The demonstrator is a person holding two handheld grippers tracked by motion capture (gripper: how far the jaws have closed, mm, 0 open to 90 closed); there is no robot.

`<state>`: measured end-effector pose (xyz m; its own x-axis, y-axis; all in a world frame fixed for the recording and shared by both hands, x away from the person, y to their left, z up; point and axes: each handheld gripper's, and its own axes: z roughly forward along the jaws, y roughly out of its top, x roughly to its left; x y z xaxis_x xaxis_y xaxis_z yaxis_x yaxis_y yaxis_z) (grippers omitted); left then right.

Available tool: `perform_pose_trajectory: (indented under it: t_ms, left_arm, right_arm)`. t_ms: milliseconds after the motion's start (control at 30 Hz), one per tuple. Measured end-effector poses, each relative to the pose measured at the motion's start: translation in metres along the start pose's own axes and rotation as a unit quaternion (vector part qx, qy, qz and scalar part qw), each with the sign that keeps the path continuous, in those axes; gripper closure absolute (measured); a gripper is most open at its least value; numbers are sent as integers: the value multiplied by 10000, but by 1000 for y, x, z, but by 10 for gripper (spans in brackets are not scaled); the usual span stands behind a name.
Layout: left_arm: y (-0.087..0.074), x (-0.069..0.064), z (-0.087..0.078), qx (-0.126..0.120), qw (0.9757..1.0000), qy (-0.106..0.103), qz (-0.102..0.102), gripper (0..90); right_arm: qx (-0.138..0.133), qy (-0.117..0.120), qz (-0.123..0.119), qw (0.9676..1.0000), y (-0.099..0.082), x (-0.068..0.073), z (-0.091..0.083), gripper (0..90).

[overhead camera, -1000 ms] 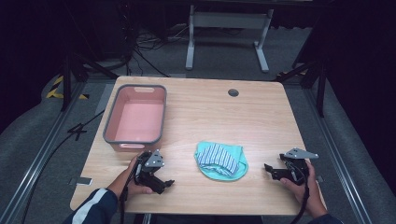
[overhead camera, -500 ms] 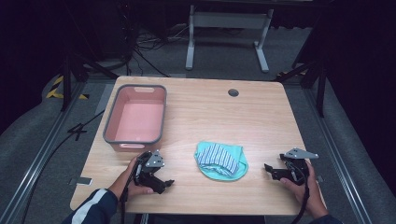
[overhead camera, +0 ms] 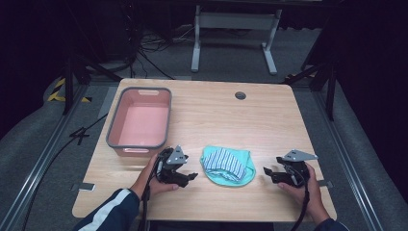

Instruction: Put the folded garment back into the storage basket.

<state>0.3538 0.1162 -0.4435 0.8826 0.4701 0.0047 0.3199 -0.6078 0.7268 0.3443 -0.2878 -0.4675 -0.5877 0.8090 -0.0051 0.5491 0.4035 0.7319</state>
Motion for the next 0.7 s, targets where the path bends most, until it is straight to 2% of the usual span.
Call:
perform_pose_trajectory:
  t_ms: [100,267,300,400,467,567,600,700]
  left_arm:
    - [9,4,6,30,10000,-45,34,287]
    - [25,12,27,149,9996,193,141,286]
    - [26,14,30,94,9997,195,80,275]
    - [31,22,42,100,9997,223,-70,276]
    - [33,25,49,154,9994,324,-11,292]
    - [34,29,56,95,9991,402,-13,292]
    - [34,31,60,116,9987,503,-5,292]
    - [32,38,69,166,9988,444,-144,290]
  right_arm:
    - [2,83,-71,9999,7,6,4,314]
    - [-23,217,-151,9996,23,15,15,334]
    - [-55,272,-129,9995,28,16,18,338]
    - [-83,242,-229,9994,40,21,26,358]
    - [-61,251,-190,9995,47,21,32,358]
    - [1,232,-191,9995,52,22,38,358]
    - [36,205,-184,9996,55,22,41,363]
    - [179,88,-170,9997,60,22,53,375]
